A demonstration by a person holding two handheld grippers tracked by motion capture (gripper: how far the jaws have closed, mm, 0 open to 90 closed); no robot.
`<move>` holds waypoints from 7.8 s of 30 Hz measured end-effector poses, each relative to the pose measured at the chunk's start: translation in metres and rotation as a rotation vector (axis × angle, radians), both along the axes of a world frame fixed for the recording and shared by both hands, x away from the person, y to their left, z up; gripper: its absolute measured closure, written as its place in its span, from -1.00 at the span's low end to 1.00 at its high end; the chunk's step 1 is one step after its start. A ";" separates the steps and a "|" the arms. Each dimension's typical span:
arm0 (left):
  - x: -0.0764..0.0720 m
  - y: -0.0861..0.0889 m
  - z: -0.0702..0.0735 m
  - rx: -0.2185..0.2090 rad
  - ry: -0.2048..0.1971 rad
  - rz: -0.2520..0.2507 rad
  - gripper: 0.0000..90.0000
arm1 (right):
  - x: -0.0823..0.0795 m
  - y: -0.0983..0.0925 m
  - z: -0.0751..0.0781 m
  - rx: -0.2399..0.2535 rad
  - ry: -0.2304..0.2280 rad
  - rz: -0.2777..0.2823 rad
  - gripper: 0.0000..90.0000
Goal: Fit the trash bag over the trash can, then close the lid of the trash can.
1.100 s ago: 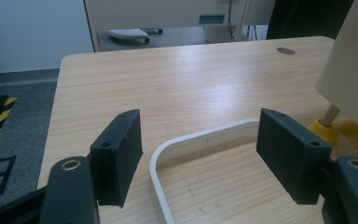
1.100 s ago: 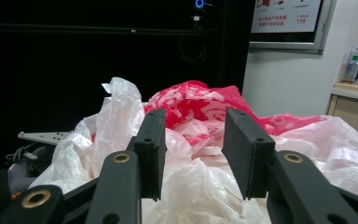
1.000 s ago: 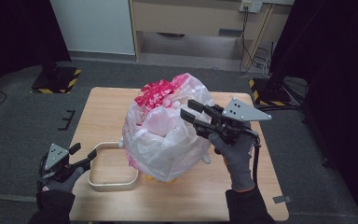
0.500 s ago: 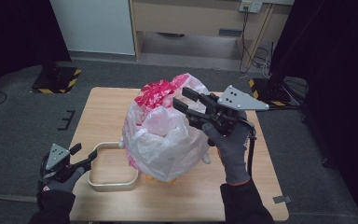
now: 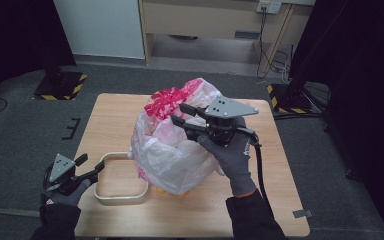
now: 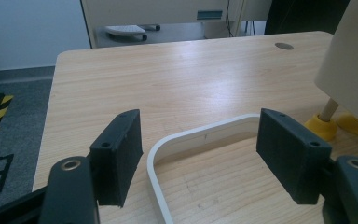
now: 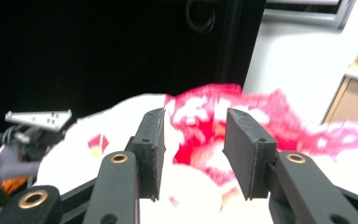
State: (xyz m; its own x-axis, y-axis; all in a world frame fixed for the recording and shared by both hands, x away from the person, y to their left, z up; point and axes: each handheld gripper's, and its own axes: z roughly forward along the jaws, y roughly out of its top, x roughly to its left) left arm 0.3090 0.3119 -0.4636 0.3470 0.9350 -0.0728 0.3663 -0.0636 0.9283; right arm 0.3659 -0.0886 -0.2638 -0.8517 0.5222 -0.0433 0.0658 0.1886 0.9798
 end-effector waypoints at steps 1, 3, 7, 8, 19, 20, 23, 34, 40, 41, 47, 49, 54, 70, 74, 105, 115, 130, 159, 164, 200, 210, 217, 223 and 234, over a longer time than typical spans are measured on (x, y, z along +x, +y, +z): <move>0.000 0.000 0.000 0.000 0.000 -0.001 -0.32 | 0.001 0.000 -0.003 -0.009 0.013 0.000 0.30; 0.000 0.000 0.000 0.002 0.002 -0.001 -0.32 | 0.004 -0.002 -0.008 -0.021 0.041 -0.006 0.30; 0.000 0.000 0.000 0.004 0.003 -0.001 -0.32 | 0.008 -0.004 -0.016 -0.034 0.078 -0.004 0.34; 0.000 0.000 0.000 0.004 0.003 -0.001 -0.32 | 0.008 -0.004 -0.016 -0.030 0.083 -0.001 0.34; 0.000 0.000 0.000 0.005 0.004 -0.003 -0.32 | 0.012 0.003 -0.029 -0.121 0.087 0.012 0.28; 0.000 0.000 -0.001 0.006 0.004 -0.004 -0.32 | 0.013 0.002 -0.031 -0.120 0.088 0.013 0.28; 0.000 0.000 -0.001 0.006 0.005 -0.004 -0.32 | 0.012 0.001 -0.032 -0.109 0.085 0.017 0.24; 0.000 0.000 -0.001 -0.001 0.007 -0.003 -0.33 | 0.006 -0.015 0.002 0.137 0.012 -0.001 0.09; 0.001 0.000 -0.001 -0.001 0.007 -0.004 -0.32 | 0.010 -0.015 0.022 0.218 0.003 -0.021 0.00; 0.001 0.000 -0.001 -0.003 0.007 -0.003 -0.33 | 0.011 -0.014 0.025 0.228 -0.001 -0.027 -0.03; 0.001 0.000 -0.001 -0.005 0.006 -0.003 -0.32 | 0.020 0.001 0.038 0.247 -0.004 -0.057 -0.07; 0.001 0.000 -0.001 -0.007 0.005 -0.003 -0.33 | 0.022 0.009 0.039 0.243 -0.003 -0.065 -0.08; 0.001 0.000 -0.001 -0.005 0.006 -0.005 -0.33 | 0.030 0.029 0.026 0.194 0.035 -0.085 -0.22; 0.001 0.000 -0.001 -0.002 0.005 -0.005 -0.32 | 0.054 0.054 -0.017 -0.174 0.262 -0.184 -0.12; 0.001 0.000 -0.001 0.000 0.006 -0.007 -0.33 | 0.059 0.060 -0.022 -0.255 0.299 -0.188 -0.11; 0.001 0.000 -0.002 0.000 0.013 -0.013 -0.33 | 0.041 0.052 0.004 -0.036 0.114 -0.155 -0.13; 0.002 0.001 -0.003 0.000 0.021 -0.007 -0.33 | 0.024 0.049 0.031 0.084 -0.015 -0.149 -0.11; 0.002 0.001 -0.003 -0.002 0.022 -0.005 -0.33 | 0.014 0.013 0.046 0.156 -0.100 -0.262 -0.08; 0.003 0.000 -0.007 -0.001 0.044 0.001 -0.33 | -0.018 -0.136 -0.058 0.198 -0.050 -0.532 -0.06; 0.003 0.000 -0.007 0.011 0.050 0.004 -0.33 | -0.018 -0.143 -0.086 0.166 0.003 -0.526 -0.05; 0.027 -0.002 -0.030 0.180 0.213 -0.020 -0.31 | -0.001 -0.206 -0.244 -0.228 0.455 -0.653 -0.16; 0.054 0.000 -0.040 0.246 0.214 -0.077 -0.25 | 0.004 -0.205 -0.244 -0.245 0.449 -0.642 -0.15; 0.061 0.004 -0.041 0.248 0.212 -0.083 -0.22 | 0.005 -0.205 -0.243 -0.251 0.447 -0.631 -0.14; 0.075 0.008 -0.044 0.228 0.213 -0.093 -0.16 | 0.006 -0.204 -0.243 -0.249 0.449 -0.629 -0.14; 0.091 0.009 -0.056 0.259 0.289 -0.139 0.28 | 0.010 -0.203 -0.244 -0.275 0.446 -0.615 -0.14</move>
